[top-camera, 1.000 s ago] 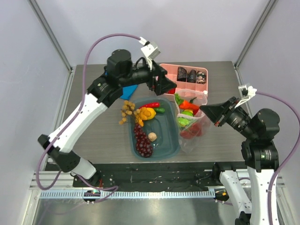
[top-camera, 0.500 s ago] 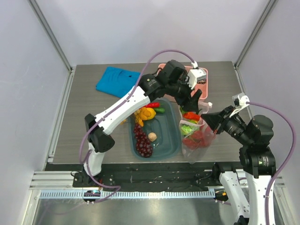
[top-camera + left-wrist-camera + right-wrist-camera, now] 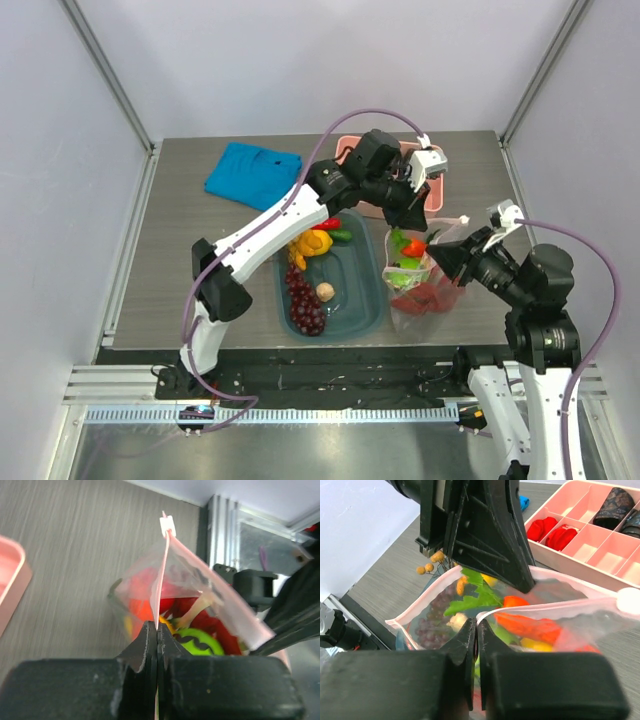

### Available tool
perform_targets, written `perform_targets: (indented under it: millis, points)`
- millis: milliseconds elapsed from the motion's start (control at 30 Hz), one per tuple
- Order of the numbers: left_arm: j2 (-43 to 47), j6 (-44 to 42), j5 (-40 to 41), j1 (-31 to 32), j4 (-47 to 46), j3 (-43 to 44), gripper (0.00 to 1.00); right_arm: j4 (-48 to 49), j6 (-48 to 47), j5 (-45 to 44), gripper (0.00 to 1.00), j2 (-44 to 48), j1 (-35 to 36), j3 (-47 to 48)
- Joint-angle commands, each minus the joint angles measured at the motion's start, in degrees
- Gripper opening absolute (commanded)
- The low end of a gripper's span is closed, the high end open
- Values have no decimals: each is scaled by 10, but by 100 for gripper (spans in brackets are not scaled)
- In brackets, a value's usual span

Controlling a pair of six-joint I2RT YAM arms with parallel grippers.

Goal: Place the food in the zip-top bag and seal the zipper
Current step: Adjust the zipper on the food storage bag.

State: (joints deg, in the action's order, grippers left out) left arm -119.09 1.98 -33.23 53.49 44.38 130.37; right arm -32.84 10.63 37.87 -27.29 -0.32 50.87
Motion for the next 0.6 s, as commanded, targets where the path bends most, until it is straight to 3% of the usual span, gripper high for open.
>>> perform_targets:
  millis: [0,67,100,200,400,567]
  points:
    - [38,27,-119,-10,-122,-43,0,52,-17,12,27,-32,1,1]
    - [40,31,-150,-20,-162,-63,0,46,-26,33,47,-43,1,7]
    - [38,34,-164,-31,-173,-66,0,43,-32,38,68,-45,1,12]
    - [18,97,-219,-64,-241,-64,0,4,-84,36,96,-51,1,49]
    - [-28,140,-308,-85,-295,-13,0,-58,-151,-45,100,-54,1,130]
    - [-27,136,-344,-87,-301,-30,0,-97,-255,-120,95,-69,1,158]
